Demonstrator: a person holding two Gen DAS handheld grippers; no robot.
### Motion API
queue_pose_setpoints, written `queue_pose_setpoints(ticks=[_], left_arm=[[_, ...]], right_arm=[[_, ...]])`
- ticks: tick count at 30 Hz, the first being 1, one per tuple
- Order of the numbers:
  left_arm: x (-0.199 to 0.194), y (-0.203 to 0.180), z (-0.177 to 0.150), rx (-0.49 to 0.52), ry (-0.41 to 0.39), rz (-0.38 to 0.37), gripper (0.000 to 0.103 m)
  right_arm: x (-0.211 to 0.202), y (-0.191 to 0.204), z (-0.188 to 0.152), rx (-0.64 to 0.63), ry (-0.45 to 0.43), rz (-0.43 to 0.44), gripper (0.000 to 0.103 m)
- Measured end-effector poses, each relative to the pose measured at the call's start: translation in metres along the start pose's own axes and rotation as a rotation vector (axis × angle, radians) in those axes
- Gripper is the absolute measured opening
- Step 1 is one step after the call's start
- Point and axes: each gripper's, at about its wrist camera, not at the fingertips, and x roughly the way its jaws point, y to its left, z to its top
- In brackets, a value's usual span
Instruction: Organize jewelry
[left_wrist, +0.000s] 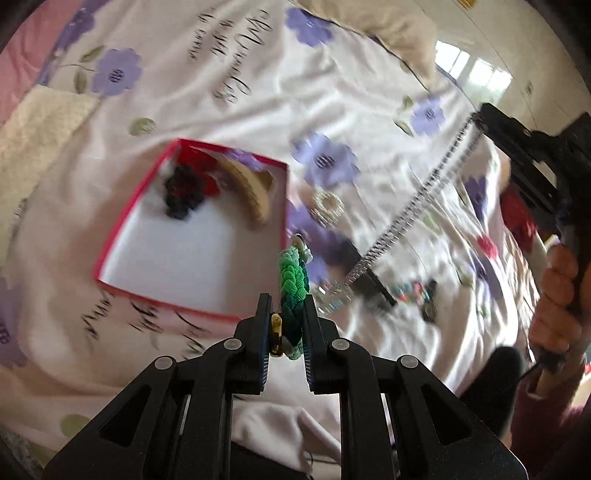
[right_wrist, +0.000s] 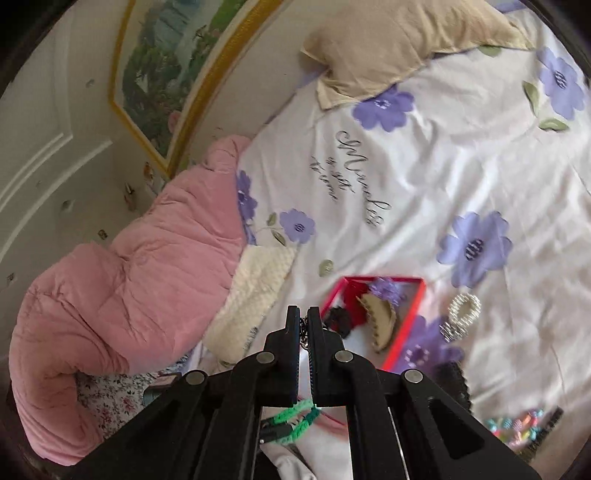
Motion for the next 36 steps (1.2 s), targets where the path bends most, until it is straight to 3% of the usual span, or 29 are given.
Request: queue_pose_setpoints(ticks=[10,23,28,36], left_arm=[[0.009,0.046,0.030,-0.093,-0.036,0.053,0.013],[0.046,0.097,0.049,-0.225,-0.030,0.091,0.013],[0.066,0.116,0.051,-0.257,-0.001,0.104,0.013],[0.092,0.135,0.048,-0.286,0.036,0.114,0.013]], right_arm=[[0.059,0.025,0.026,-0.031,0.009,0.049,0.003],[0.128,0.022,0.024,0.011,0.093,0.088,0.003],[0.157,0.010,0.010,0.026,0.149,0.067,0.003],[0.200,-0.034,-0.040,0.090,0.281,-0.012,0.003]])
